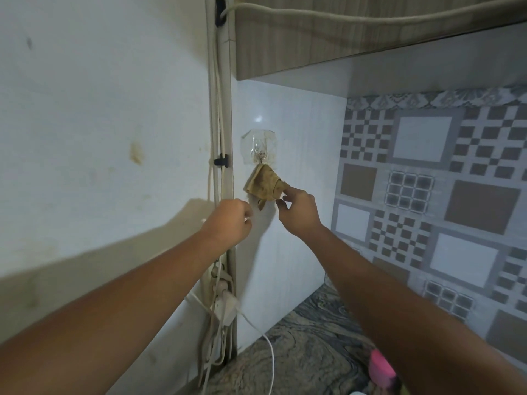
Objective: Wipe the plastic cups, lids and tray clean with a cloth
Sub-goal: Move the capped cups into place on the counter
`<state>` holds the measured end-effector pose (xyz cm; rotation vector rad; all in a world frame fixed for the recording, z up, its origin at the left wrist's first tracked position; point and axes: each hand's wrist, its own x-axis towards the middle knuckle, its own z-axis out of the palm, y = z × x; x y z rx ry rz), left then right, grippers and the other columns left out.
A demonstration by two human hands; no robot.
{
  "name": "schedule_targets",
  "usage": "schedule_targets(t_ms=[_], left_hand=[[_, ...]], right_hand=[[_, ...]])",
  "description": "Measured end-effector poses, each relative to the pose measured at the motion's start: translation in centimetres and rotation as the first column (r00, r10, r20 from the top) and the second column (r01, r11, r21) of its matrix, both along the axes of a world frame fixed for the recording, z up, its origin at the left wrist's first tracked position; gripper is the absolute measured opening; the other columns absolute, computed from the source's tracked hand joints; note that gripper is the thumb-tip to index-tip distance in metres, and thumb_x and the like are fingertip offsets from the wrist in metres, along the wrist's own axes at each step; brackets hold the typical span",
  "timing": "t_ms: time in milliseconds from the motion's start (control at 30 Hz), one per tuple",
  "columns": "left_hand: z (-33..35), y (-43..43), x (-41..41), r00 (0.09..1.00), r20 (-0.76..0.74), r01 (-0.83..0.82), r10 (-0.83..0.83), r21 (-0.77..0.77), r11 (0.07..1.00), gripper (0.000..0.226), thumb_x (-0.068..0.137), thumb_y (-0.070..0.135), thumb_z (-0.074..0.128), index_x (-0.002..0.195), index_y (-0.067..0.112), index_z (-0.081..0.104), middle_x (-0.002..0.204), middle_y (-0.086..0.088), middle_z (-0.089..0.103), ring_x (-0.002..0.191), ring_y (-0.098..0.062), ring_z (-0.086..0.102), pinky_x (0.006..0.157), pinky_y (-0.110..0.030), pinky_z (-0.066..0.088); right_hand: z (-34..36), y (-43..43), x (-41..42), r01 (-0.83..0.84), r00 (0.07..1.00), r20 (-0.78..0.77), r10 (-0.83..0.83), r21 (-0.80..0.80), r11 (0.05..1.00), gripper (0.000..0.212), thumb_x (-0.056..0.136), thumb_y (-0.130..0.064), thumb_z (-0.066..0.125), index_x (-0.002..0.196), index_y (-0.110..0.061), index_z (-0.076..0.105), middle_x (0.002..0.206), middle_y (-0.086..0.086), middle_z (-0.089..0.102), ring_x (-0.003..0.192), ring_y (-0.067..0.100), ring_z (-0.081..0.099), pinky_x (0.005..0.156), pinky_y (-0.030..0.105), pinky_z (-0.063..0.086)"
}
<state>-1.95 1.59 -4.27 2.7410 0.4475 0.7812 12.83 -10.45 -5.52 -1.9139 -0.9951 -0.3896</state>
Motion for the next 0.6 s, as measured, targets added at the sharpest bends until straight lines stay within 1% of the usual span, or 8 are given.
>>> schedule_targets(t_ms=[67, 133, 200, 233, 300, 367, 500, 600], left_hand=[[-0.3, -0.1, -0.1, 1.0, -0.01, -0.004, 0.004, -0.022, 1.0, 0.009, 0.086, 0.012, 0.059, 0.085, 0.018, 0.065, 0.087, -0.003, 0.065, 0.092, -0.028, 0.07, 0.085, -0.042, 0.058], [-0.7, -0.3, -0.3, 1.0, -0.003, 0.003, -0.003, -0.049, 0.999, 0.017, 0.088, 0.014, 0.06, 0.101, 0.013, 0.071, 0.101, -0.005, 0.07, 0.099, -0.027, 0.069, 0.089, -0.04, 0.057], [-1.1, -0.7, -0.4, 1.0, 0.001, 0.01, -0.01, -0.063, 0.998, 0.031, 0.09, 0.016, 0.061, 0.12, 0.011, 0.067, 0.118, -0.007, 0.069, 0.108, -0.024, 0.066, 0.095, -0.037, 0.054], [-1.4, -1.1, -0.4, 1.0, -0.003, 0.021, -0.021, -0.061, 0.998, 0.034, 0.091, 0.017, 0.061, 0.125, 0.01, 0.065, 0.122, -0.007, 0.068, 0.111, -0.023, 0.065, 0.096, -0.035, 0.052], [-2.1, -2.3, -0.4, 0.998, -0.019, 0.053, -0.054, -0.043, 0.998, 0.036, 0.092, 0.017, 0.06, 0.128, 0.01, 0.063, 0.125, -0.007, 0.067, 0.112, -0.022, 0.064, 0.096, -0.029, 0.049], [-3.2, -3.9, -0.1, 0.995, -0.05, 0.086, -0.086, -0.017, 0.996, 0.037, 0.092, 0.019, 0.061, 0.128, 0.009, 0.062, 0.127, -0.007, 0.066, 0.113, -0.023, 0.063, 0.094, -0.027, 0.046], [-6.2, -7.6, 1.8, 0.98, -0.098, 0.17, -0.171, -0.025, 0.985, 0.046, 0.09, 0.026, 0.066, 0.132, 0.009, 0.059, 0.133, -0.009, 0.063, 0.121, -0.028, 0.058, 0.104, -0.034, 0.045], [-9.0, -10.8, 3.9, 0.96, -0.149, 0.234, -0.237, -0.042, 0.971, 0.05, 0.089, 0.028, 0.067, 0.135, 0.011, 0.056, 0.135, -0.009, 0.061, 0.126, -0.027, 0.055, 0.106, -0.038, 0.044]], right_hand=[[0.0, -0.2, -0.2, 0.006, 1.0, 0.002, -0.006, -0.005, 1.0, 0.047, 0.098, -0.015, 0.06, 0.144, -0.024, 0.058, 0.121, 0.006, 0.073, 0.113, 0.025, 0.069, 0.091, 0.029, 0.052], [0.0, -0.7, -0.4, 0.011, 1.0, -0.004, -0.011, -0.03, 0.999, 0.052, 0.099, -0.017, 0.061, 0.149, -0.026, 0.052, 0.131, 0.005, 0.069, 0.118, 0.024, 0.067, 0.096, 0.029, 0.05], [-0.3, -1.6, -0.7, 0.026, 0.999, -0.022, -0.027, -0.057, 0.998, 0.056, 0.1, -0.019, 0.063, 0.153, -0.023, 0.047, 0.144, 0.006, 0.062, 0.129, 0.023, 0.061, 0.104, 0.027, 0.045], [-0.5, -2.2, -0.7, 0.034, 0.999, -0.032, -0.036, -0.064, 0.997, 0.057, 0.1, -0.019, 0.064, 0.154, -0.022, 0.045, 0.148, 0.006, 0.058, 0.133, 0.022, 0.057, 0.109, 0.029, 0.045], [-1.3, -3.6, -0.7, 0.06, 0.997, -0.042, -0.064, -0.086, 0.995, 0.059, 0.1, -0.02, 0.065, 0.154, -0.023, 0.044, 0.152, 0.005, 0.053, 0.14, 0.022, 0.052, 0.115, 0.035, 0.044], [-2.2, -5.4, -0.8, 0.086, 0.995, -0.046, -0.092, -0.13, 0.988, 0.06, 0.1, -0.023, 0.066, 0.155, -0.023, 0.043, 0.155, 0.004, 0.05, 0.143, 0.023, 0.049, 0.117, 0.037, 0.042], [-4.7, -10.4, -0.9, 0.172, 0.98, -0.062, -0.19, -0.215, 0.961, 0.061, 0.099, -0.027, 0.066, 0.156, -0.021, 0.042, 0.154, 0.007, 0.051, 0.141, 0.026, 0.051, 0.117, 0.036, 0.041], [-7.0, -15.1, -0.9, 0.226, 0.953, -0.134, -0.272, -0.284, 0.932, 0.06, 0.101, -0.026, 0.063, 0.157, -0.022, 0.04, 0.154, 0.006, 0.051, 0.136, 0.024, 0.055, 0.11, 0.031, 0.044]])
